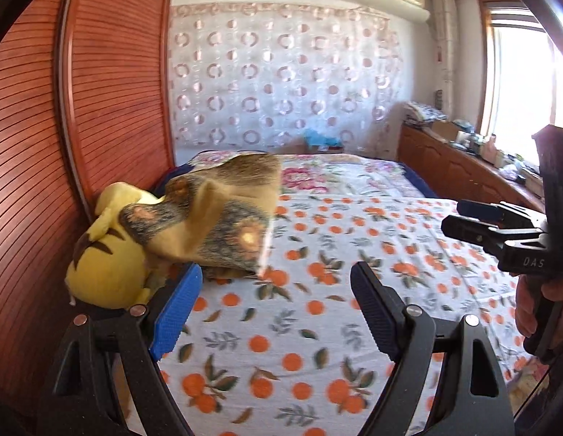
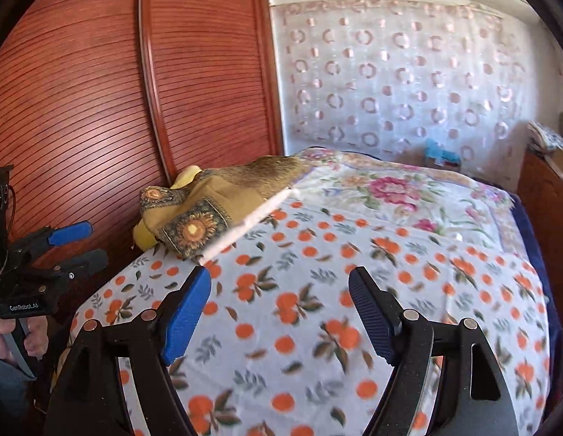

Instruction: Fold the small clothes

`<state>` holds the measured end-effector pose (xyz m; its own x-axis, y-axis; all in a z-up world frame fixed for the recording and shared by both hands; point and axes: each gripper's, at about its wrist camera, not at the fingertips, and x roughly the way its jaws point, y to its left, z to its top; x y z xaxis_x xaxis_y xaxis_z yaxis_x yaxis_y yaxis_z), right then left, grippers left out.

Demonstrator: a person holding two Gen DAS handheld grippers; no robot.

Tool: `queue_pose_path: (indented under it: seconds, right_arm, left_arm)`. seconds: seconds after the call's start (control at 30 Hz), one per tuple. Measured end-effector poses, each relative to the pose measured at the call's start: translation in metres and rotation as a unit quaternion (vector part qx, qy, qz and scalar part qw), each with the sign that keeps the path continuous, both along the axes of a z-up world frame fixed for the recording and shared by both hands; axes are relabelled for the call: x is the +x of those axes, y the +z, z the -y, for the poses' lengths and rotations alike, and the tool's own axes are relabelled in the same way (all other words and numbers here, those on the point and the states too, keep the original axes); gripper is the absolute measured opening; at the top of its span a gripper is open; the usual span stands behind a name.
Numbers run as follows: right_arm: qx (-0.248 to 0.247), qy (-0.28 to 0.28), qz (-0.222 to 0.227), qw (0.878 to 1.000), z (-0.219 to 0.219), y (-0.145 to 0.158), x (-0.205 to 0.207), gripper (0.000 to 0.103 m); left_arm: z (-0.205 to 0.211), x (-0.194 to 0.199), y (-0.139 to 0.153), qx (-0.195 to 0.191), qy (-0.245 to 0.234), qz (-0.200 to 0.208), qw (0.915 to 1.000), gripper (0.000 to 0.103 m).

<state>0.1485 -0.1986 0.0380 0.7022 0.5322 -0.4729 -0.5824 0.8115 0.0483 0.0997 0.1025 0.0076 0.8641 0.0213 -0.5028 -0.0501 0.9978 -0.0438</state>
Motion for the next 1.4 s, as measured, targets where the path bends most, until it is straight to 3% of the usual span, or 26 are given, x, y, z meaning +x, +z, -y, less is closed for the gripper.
queue_pose_path:
  seconds: [0.3, 0.77, 1.27, 1.4]
  right_arm:
    - [0.001, -0.057, 0.015, 0.998, 0.044, 0.007, -0.049, 0.080]
    - [0.019, -0.128, 0.020, 0.991, 0.090, 0.018, -0.083, 0.080]
    - [0.045, -0.180, 0.093, 0.978, 0.110, 0.055, -0.132, 0.080]
    - [0.051, -0.186, 0.103, 0.976, 0.113, 0.053, -0.142, 0.080]
  left_arm:
    - [0.045, -0.003, 0.006, 0.000, -0.033, -0.002, 0.9995, 0.084]
    - [0.112, 0.004, 0.026, -0.003, -0.074, 0.004, 0.9972, 0.084]
    - [0.125, -0.026, 0.080, 0.001, -0.076, 0.055, 0.9956, 0.084]
    - [0.123, -0.035, 0.088, 0.007, -0.070, 0.065, 0.9954, 0.084]
